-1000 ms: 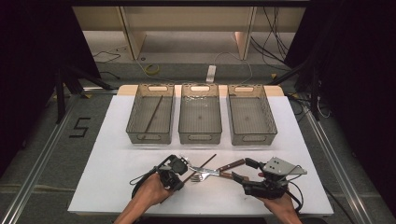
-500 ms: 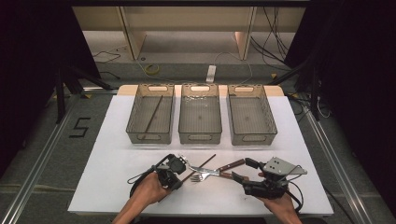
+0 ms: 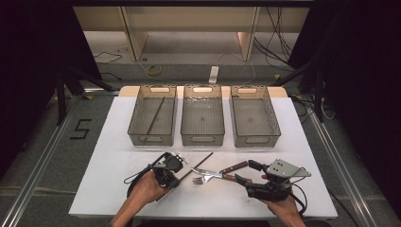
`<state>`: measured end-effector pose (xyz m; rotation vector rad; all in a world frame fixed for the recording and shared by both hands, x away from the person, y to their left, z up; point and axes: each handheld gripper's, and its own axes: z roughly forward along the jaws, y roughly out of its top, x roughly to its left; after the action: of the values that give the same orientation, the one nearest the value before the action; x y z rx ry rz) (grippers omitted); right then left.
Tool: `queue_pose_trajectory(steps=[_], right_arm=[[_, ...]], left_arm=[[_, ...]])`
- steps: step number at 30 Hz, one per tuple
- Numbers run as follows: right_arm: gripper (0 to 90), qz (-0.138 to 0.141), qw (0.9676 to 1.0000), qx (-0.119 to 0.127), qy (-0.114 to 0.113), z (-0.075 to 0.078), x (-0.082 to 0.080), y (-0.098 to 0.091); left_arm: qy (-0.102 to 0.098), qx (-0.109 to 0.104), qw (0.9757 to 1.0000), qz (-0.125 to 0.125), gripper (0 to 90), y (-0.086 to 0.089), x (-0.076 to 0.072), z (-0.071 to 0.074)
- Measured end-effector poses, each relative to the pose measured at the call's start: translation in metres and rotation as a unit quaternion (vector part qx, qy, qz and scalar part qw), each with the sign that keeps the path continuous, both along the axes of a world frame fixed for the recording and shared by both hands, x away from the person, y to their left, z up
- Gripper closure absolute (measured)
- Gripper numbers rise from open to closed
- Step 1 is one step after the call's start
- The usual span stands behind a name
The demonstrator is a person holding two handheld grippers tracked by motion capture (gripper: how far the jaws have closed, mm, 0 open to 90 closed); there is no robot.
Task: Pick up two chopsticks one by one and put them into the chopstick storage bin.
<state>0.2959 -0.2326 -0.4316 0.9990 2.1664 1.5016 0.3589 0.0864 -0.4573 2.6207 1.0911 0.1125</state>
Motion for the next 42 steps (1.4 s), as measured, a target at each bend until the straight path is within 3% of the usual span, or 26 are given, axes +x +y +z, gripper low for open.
queue_pose_trajectory(steps=[8,20,23,31,36,42], right_arm=[[29.1,0.001,1.0,0.0,0.001,0.0,0.0,0.0],[29.0,0.001,1.0,0.0,0.001,0.0,0.0,0.0],[29.0,0.001,1.0,0.0,0.0,0.0,0.0,0.0],[29.0,0.002,1.0,0.0,0.001,0.0,0.0,0.0],[29.0,0.002,1.0,0.0,0.001,0.0,0.0,0.0],[29.0,0.003,1.0,0.0,0.0,0.0,0.0,0.0]], left_arm=[[-0.007,0.001,0.9999,0.01,84.7,0.006,0.003,0.002],[-0.021,-0.025,0.9994,0.011,84.6,0.015,0.004,0.02],[-0.03,-0.041,0.9986,0.012,84.6,0.017,0.004,0.027],[-0.042,-0.06,0.9971,0.019,84.7,0.028,0.006,0.039],[-0.04,-0.075,0.9962,0.017,84.6,0.034,0.006,0.045],[-0.033,-0.074,0.9967,0.004,84.7,0.031,0.004,0.047]])
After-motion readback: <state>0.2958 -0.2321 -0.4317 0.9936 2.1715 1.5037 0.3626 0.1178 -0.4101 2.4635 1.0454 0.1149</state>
